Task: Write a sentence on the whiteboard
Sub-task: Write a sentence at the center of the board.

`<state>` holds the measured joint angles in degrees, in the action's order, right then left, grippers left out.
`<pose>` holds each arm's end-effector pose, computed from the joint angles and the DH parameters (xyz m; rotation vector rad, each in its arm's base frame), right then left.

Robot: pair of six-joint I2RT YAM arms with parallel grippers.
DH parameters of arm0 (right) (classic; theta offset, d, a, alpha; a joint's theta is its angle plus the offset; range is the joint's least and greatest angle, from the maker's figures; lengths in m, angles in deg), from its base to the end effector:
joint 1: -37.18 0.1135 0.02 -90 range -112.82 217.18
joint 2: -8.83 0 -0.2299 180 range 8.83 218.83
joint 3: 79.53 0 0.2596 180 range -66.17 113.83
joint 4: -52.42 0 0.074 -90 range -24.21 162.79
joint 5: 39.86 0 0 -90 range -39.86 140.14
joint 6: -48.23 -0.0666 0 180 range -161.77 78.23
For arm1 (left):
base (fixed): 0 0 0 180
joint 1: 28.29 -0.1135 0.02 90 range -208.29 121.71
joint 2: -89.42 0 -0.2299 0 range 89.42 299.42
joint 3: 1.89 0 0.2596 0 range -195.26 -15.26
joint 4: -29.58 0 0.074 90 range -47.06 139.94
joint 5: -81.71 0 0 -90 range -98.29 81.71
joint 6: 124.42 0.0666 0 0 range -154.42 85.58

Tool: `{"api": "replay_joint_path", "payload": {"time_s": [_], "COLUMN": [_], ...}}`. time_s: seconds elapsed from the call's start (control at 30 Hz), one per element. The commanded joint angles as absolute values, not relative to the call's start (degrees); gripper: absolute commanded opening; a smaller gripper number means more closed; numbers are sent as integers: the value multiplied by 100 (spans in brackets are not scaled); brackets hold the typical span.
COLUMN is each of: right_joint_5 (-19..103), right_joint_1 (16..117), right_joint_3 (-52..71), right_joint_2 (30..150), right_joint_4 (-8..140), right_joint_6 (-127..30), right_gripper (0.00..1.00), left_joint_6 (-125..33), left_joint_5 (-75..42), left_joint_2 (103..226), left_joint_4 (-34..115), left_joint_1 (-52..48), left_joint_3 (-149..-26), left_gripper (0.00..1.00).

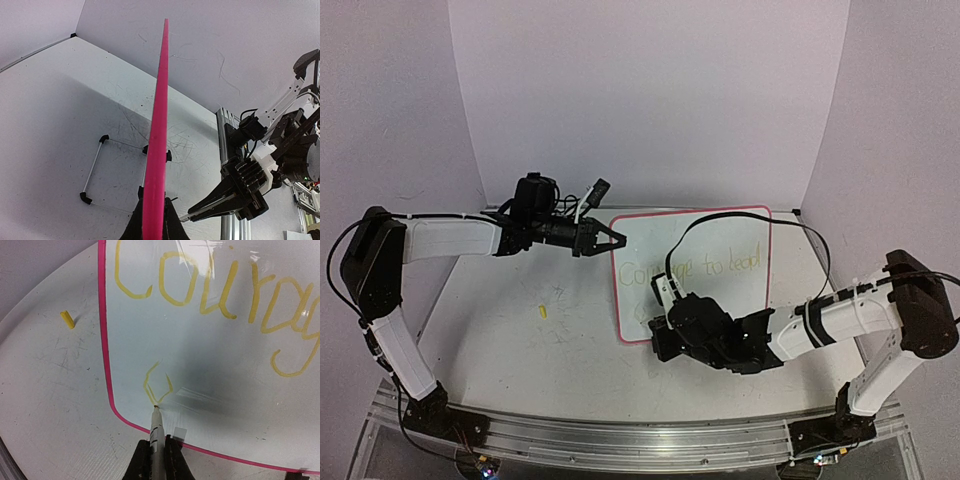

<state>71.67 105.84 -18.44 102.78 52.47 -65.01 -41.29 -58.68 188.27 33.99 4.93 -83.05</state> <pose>0.1567 0.3339 0.1281 -0.6218 2.0588 0.5536 0.3154 -0.2679 0.2180 1.0409 1.7496 -1.3056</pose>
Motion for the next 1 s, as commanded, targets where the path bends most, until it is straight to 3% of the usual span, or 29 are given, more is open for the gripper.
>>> {"api": "replay_joint_path", "payload": {"time_s": [0.0,0.97], "right_joint_5": [7741,7807], "right_joint_1": [10542,10432], "right_joint_3": [-1667,-1219], "right_joint_2": [10129,10157], "right_joint_4": [5315,5255], "right_joint_6": [-6520,-6088], "right_gripper": [0,0], "left_joint_6": [-3759,-3748], "left_joint_5": [-5321,-5320], "left_joint_2": [18595,18553], "left_joint_4": [3501,3503], "left_joint_1": [485,481], "left_joint_3": [-8258,-8258], "left_gripper": [0,0]}}
